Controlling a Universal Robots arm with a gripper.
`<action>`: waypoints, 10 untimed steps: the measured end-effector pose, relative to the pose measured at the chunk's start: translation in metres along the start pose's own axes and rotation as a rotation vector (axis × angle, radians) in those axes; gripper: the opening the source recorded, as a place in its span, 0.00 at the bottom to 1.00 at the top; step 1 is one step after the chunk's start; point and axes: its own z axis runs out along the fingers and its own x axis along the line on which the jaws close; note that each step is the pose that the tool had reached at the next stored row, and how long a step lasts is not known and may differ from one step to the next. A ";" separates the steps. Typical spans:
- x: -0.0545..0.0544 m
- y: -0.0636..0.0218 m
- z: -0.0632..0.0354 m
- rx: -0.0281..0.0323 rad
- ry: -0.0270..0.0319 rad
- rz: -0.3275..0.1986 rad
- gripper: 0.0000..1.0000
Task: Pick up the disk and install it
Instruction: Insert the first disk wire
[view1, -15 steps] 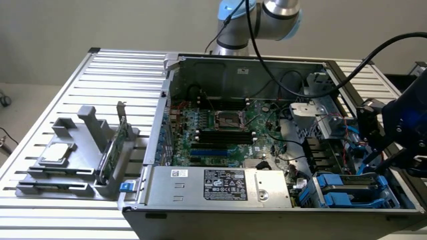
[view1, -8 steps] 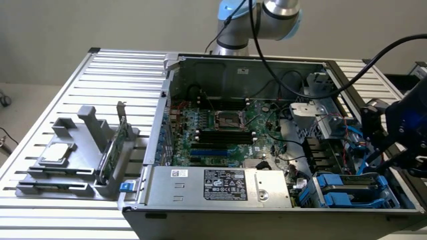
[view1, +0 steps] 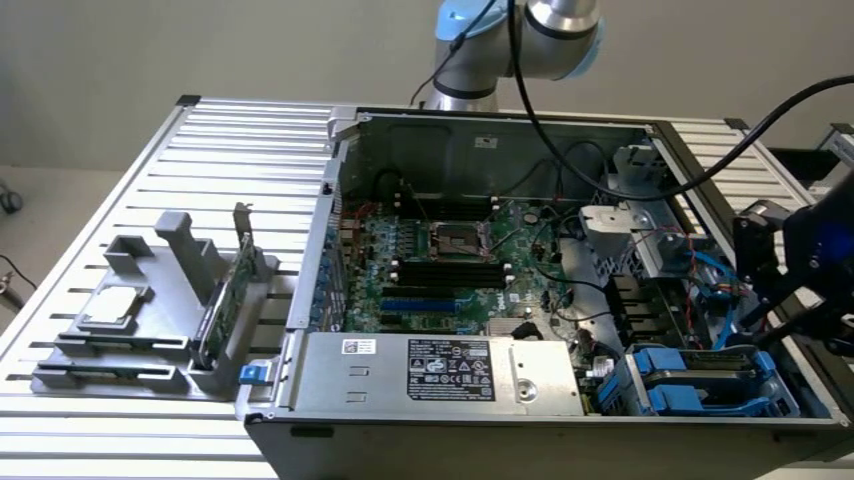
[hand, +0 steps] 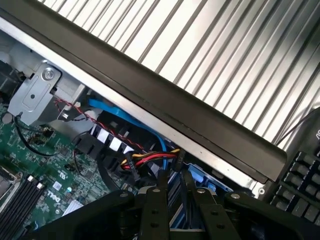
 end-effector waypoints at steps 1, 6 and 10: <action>0.000 0.0000 0.0012 0.0000 0.0000 0.002 0.25; -0.001 -0.0009 0.0072 0.0014 -0.0006 0.018 0.25; -0.002 -0.0014 0.0097 0.0025 -0.0023 0.050 0.25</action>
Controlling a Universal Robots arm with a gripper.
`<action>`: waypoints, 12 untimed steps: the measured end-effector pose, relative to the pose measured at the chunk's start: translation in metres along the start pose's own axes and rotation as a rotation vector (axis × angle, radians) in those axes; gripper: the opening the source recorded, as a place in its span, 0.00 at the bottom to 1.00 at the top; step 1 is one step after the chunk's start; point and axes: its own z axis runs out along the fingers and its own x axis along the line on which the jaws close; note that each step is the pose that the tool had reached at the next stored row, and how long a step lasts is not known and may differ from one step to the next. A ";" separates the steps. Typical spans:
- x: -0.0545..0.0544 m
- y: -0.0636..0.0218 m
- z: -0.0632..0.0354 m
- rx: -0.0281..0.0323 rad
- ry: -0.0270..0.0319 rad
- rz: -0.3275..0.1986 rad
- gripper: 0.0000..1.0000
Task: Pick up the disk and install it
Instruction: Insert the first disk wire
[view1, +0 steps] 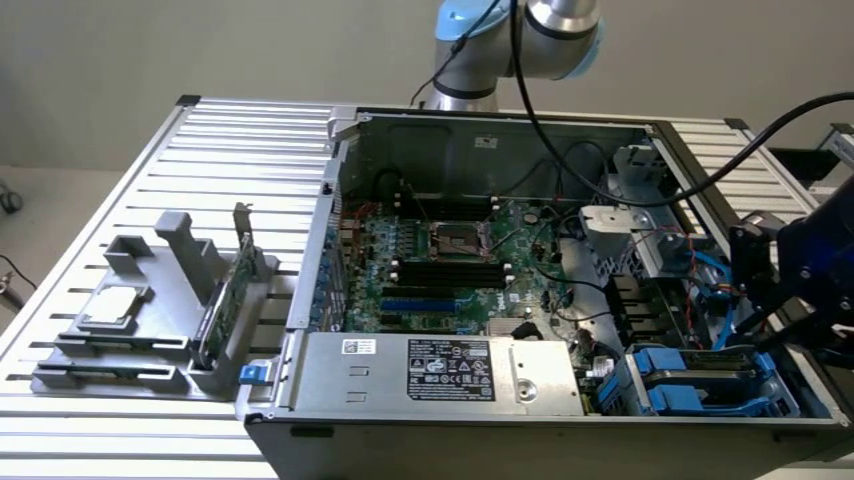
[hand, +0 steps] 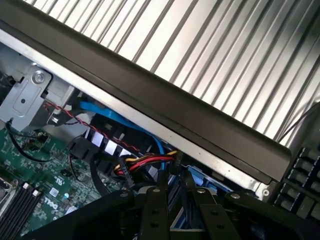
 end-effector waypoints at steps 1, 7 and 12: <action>0.000 0.0000 0.0003 0.0002 -0.0004 0.009 0.25; 0.000 -0.0003 0.0015 0.0020 -0.0075 0.073 0.25; 0.000 -0.0006 0.0028 -0.0017 0.0006 0.111 0.25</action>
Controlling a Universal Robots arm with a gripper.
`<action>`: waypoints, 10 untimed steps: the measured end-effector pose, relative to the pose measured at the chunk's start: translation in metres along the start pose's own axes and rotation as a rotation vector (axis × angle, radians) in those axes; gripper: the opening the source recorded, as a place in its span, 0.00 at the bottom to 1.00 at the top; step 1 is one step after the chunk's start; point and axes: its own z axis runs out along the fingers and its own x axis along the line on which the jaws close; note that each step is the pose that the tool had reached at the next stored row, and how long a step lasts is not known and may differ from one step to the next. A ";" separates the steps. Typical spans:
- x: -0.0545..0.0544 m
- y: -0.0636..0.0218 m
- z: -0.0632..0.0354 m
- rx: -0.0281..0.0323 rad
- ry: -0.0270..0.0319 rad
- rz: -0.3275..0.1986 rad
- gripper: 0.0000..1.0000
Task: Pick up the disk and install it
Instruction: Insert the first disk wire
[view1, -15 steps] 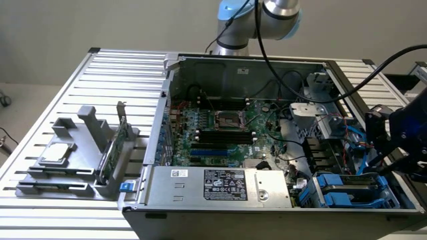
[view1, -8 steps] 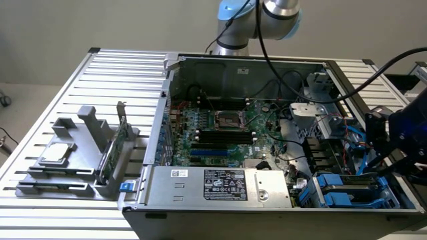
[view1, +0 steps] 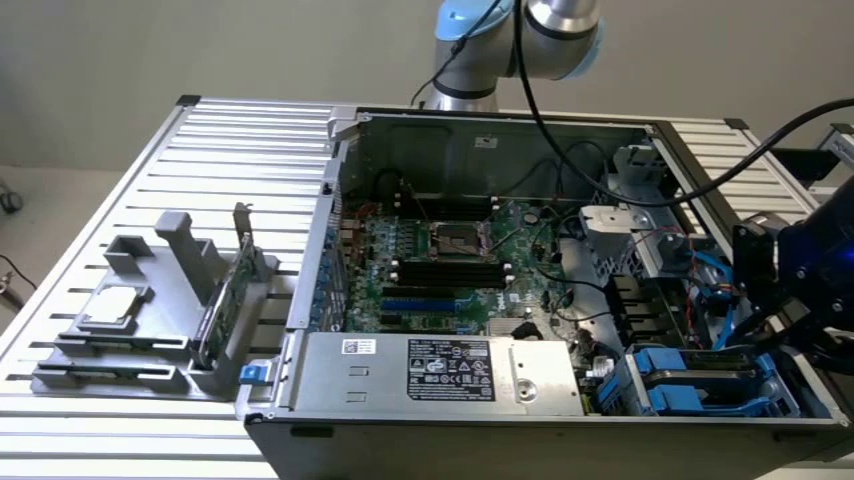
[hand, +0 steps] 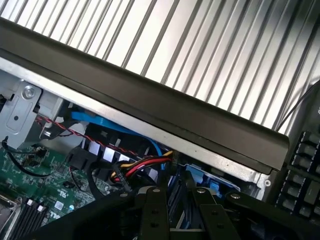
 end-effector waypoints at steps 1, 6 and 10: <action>0.000 -0.0001 0.0001 -0.0009 0.0046 0.004 0.25; 0.000 0.0000 0.0004 0.0052 0.0245 0.016 0.25; -0.001 0.0002 0.0006 0.0072 0.0248 0.026 0.25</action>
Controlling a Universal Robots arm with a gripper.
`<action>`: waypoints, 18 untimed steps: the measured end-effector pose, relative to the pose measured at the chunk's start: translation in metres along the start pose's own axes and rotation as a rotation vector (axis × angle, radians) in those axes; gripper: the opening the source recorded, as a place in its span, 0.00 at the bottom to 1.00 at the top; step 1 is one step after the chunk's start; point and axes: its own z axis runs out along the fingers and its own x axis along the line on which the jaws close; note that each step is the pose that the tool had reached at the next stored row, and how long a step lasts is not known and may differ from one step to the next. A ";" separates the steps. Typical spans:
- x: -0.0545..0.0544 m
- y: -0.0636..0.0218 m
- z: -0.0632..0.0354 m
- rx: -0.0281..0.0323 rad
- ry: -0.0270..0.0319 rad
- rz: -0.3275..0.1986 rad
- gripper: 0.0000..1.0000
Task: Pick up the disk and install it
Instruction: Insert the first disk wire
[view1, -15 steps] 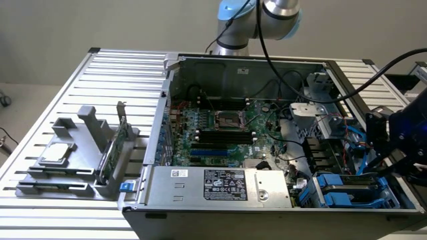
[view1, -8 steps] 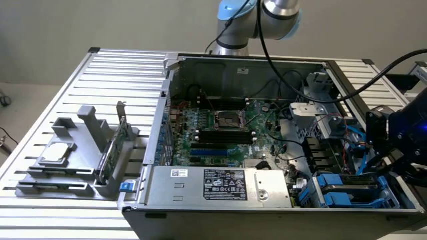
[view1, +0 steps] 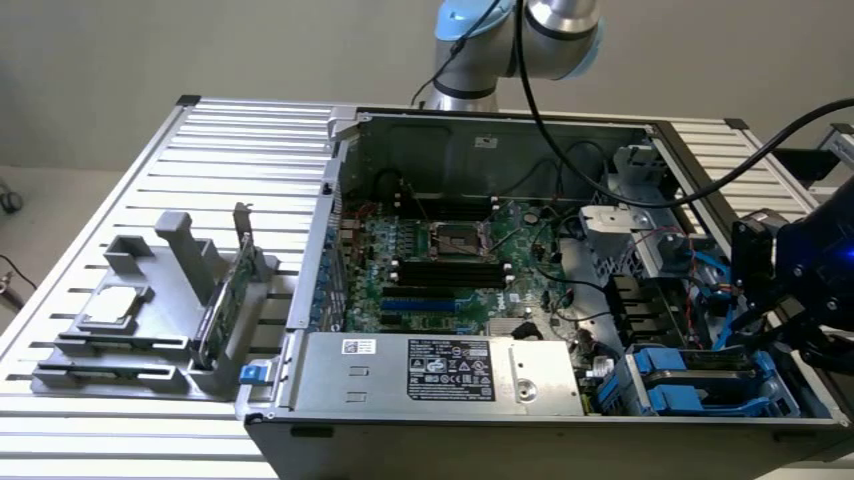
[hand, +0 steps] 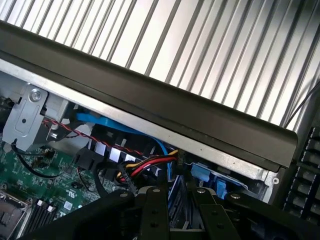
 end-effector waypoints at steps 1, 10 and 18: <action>0.000 0.0001 0.0002 -0.0003 -0.0003 0.003 0.25; -0.004 -0.0011 0.0055 0.0000 0.0049 0.025 0.25; -0.004 -0.0006 0.0079 0.0036 0.0107 0.045 0.25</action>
